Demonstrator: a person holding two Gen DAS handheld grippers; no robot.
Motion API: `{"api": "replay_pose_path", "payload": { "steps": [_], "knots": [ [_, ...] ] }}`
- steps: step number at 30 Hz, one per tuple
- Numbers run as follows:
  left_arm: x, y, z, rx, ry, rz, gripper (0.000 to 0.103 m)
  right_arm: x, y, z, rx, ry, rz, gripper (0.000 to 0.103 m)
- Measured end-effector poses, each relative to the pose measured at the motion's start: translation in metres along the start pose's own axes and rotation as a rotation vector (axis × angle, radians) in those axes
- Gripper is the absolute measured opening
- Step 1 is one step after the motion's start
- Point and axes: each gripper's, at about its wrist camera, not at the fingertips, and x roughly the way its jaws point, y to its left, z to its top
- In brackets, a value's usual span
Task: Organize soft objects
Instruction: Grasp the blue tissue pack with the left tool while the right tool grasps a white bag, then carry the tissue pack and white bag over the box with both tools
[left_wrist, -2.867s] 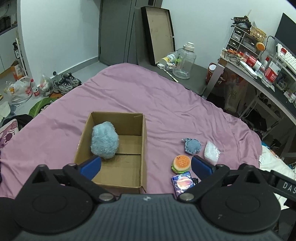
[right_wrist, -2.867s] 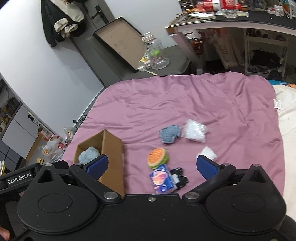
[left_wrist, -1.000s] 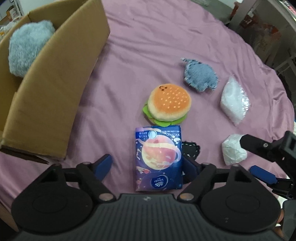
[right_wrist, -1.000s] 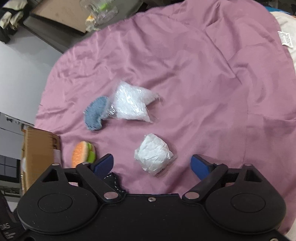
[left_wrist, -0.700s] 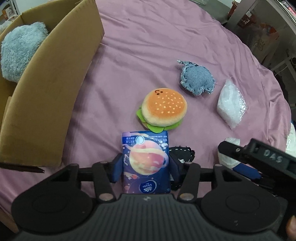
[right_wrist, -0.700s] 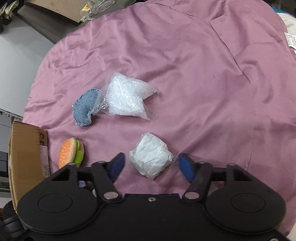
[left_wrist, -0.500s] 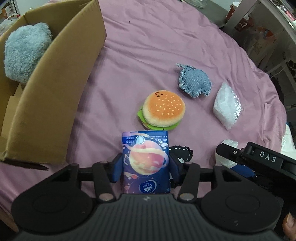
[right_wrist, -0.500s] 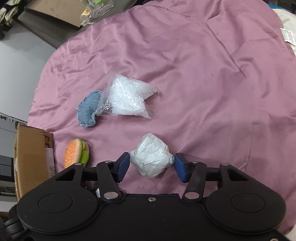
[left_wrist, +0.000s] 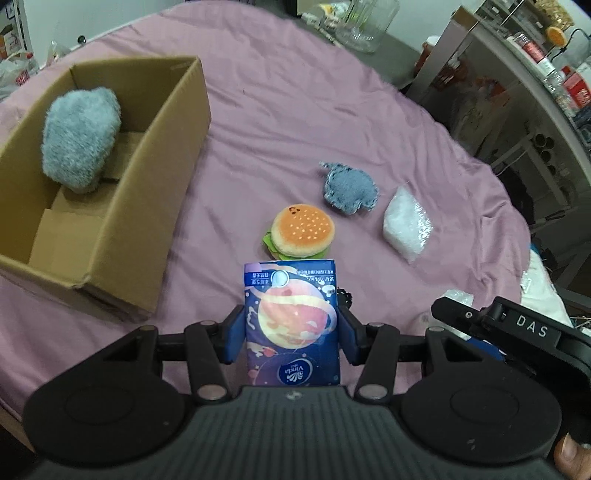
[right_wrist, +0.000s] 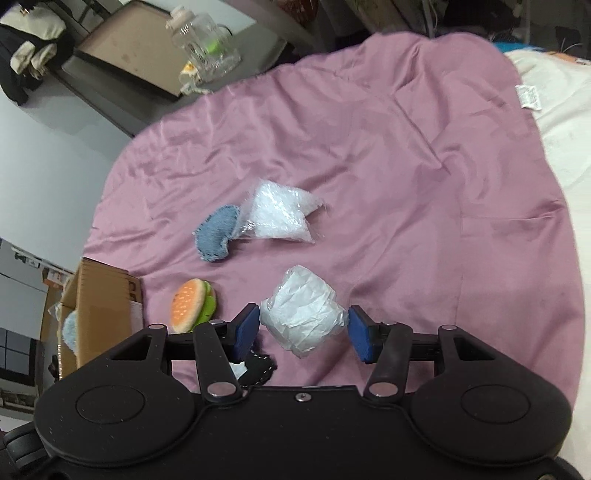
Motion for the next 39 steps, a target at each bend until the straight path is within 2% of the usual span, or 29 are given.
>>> {"api": "replay_pose_path", "payload": {
  "steps": [7,11,18,31,39],
  "knots": [
    [-0.028,0.002,-0.009,0.017,-0.051,-0.032,0.051,-0.025,0.008,-0.015,-0.016,-0.059,0.026,0.051],
    [-0.046,0.006,-0.013,0.037,-0.082,-0.048,0.051,-0.043,0.018,-0.02,-0.046,-0.099,0.011,0.051],
    [-0.074,0.018,-0.012,0.044,-0.123,-0.069,0.051,-0.056,0.046,-0.029,-0.094,-0.113,-0.008,0.051],
    [-0.111,0.066,0.017,0.013,-0.197,-0.071,0.051,-0.061,0.117,-0.036,-0.17,-0.133,0.044,0.051],
    [-0.118,0.106,0.041,-0.041,-0.213,-0.059,0.051,-0.054,0.159,-0.039,-0.216,-0.128,0.06,0.051]
  ]
}}
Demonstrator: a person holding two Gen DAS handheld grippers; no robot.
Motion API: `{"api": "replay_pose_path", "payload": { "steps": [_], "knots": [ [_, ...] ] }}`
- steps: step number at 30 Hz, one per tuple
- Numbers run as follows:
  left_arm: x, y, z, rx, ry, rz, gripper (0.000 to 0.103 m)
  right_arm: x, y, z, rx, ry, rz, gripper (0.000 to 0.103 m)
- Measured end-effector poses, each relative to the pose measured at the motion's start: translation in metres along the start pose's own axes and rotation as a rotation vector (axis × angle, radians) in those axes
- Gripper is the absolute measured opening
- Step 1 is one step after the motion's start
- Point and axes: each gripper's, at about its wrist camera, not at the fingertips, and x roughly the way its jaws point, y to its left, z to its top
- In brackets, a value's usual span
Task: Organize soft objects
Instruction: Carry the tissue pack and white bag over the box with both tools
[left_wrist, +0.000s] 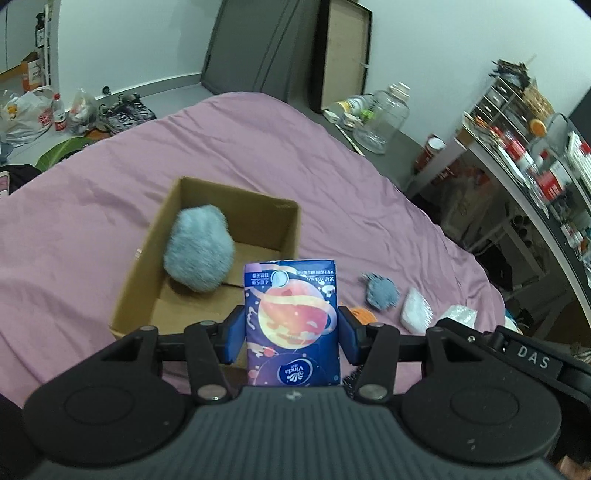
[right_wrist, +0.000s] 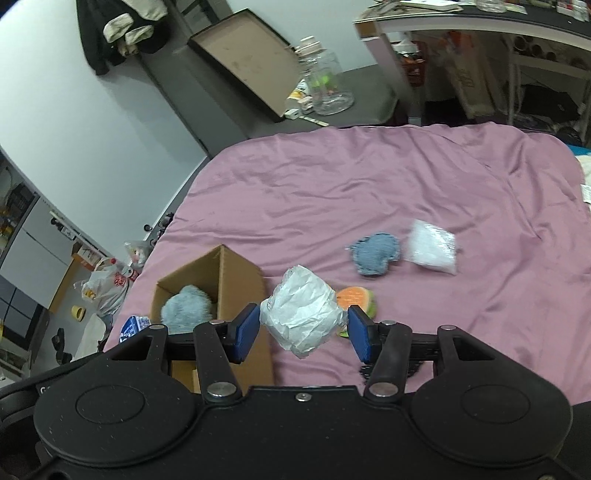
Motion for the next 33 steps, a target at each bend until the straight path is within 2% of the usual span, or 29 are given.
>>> {"api": "replay_pose_path", "payload": {
  "steps": [7,15,33],
  "knots": [
    [0.007,0.029,0.018,-0.043,0.021,-0.009,0.051,0.015,0.031,0.004,-0.027,0.02,0.0,0.051],
    [0.016,0.054,0.039,-0.059,0.029,0.019,0.051,0.037,0.063,0.011,-0.052,0.048,0.012,0.051],
    [0.05,0.095,0.06,-0.098,0.132,0.061,0.051,0.084,0.115,0.025,-0.125,0.128,0.016,0.051]
  ]
}}
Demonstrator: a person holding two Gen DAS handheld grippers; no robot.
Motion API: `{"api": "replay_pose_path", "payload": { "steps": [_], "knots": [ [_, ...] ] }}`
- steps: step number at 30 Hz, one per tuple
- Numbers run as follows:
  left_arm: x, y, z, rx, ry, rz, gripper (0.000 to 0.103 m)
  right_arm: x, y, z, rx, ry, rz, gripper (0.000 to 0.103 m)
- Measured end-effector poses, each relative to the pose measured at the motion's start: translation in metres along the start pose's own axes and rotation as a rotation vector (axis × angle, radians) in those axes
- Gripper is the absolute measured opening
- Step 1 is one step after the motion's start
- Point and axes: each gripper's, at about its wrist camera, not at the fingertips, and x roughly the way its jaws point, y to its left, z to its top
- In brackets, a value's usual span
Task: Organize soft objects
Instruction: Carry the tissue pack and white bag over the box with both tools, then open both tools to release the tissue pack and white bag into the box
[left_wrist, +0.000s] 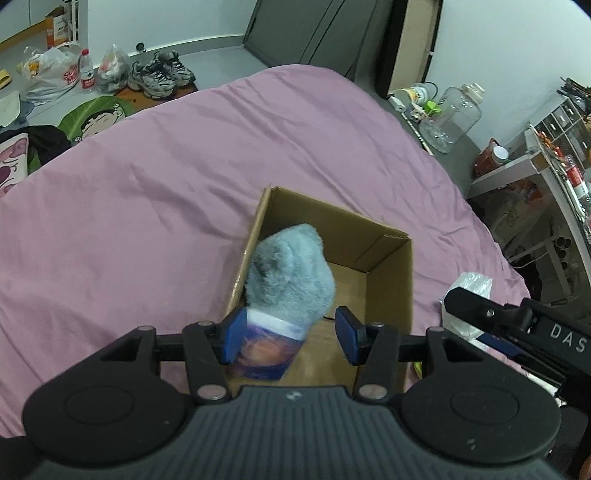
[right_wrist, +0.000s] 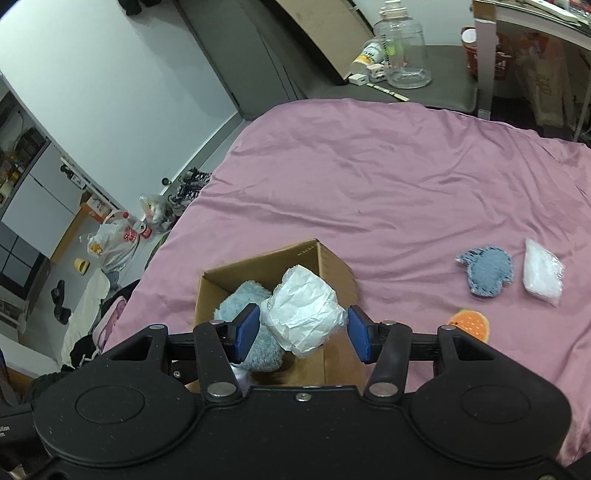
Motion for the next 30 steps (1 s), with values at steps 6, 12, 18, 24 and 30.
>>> {"api": "replay_pose_path", "payload": {
  "steps": [6,12,18,24,30],
  "knots": [
    [0.002,0.007,0.009,-0.014,0.002,0.009,0.051,0.013,0.01,0.006,-0.012,0.023,0.004,0.051],
    [0.004,0.011,0.016,-0.023,0.011,0.015,0.054,0.02,0.016,0.01,-0.009,0.033,0.004,0.052],
    [0.005,0.014,0.017,-0.028,0.023,0.037,0.055,0.016,0.016,0.015,0.002,0.003,0.0,0.059],
    [0.001,0.009,0.017,-0.018,0.016,0.05,0.071,0.008,0.006,0.012,0.014,0.0,-0.005,0.064],
    [-0.006,0.0,0.01,-0.003,-0.001,0.081,0.081,-0.004,-0.005,0.007,0.024,-0.01,-0.005,0.069]
  ]
}}
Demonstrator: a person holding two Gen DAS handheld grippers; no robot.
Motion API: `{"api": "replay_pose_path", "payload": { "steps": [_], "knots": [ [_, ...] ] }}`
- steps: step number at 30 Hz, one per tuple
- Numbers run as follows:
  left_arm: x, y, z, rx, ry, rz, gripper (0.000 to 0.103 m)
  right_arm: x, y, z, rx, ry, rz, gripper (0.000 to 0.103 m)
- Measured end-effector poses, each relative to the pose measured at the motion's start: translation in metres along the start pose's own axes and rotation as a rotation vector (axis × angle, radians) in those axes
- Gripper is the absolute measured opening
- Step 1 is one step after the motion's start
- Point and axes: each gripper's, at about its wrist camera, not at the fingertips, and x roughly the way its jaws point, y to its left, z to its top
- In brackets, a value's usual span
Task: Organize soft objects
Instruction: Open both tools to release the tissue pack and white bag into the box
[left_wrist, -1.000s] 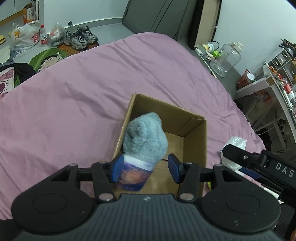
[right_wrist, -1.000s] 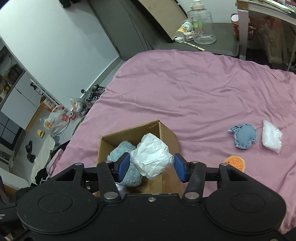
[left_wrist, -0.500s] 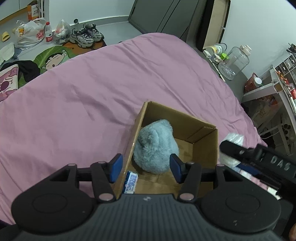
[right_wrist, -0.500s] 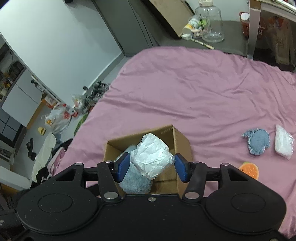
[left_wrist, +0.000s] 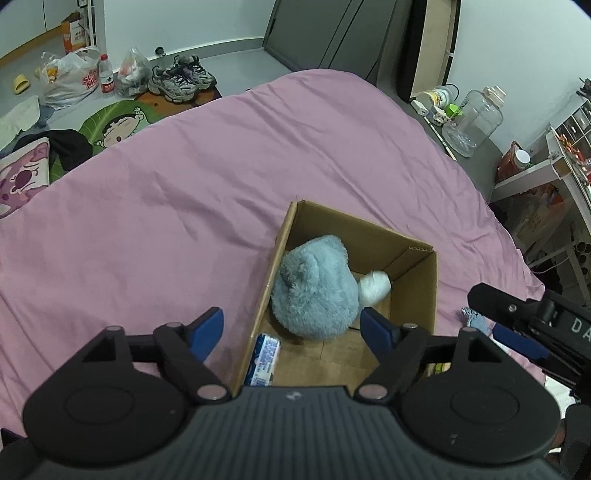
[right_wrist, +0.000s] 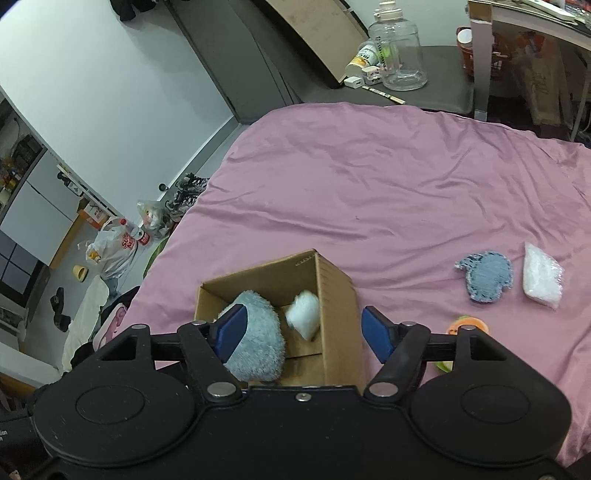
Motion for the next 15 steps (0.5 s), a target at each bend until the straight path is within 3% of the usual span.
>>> {"api": "replay_pose_path", "payload": {
  "steps": [7,15],
  "knots": [
    [-0.01,-0.009,-0.009,0.006,-0.012,-0.018,0.091,-0.018,-0.018,-0.007,0.009,-0.013,-0.007,0.078],
    [-0.024,-0.031,-0.018,0.064,-0.042,0.003,0.098,-0.039,-0.043,-0.014,0.017,-0.028,-0.008,0.097]
  ]
}}
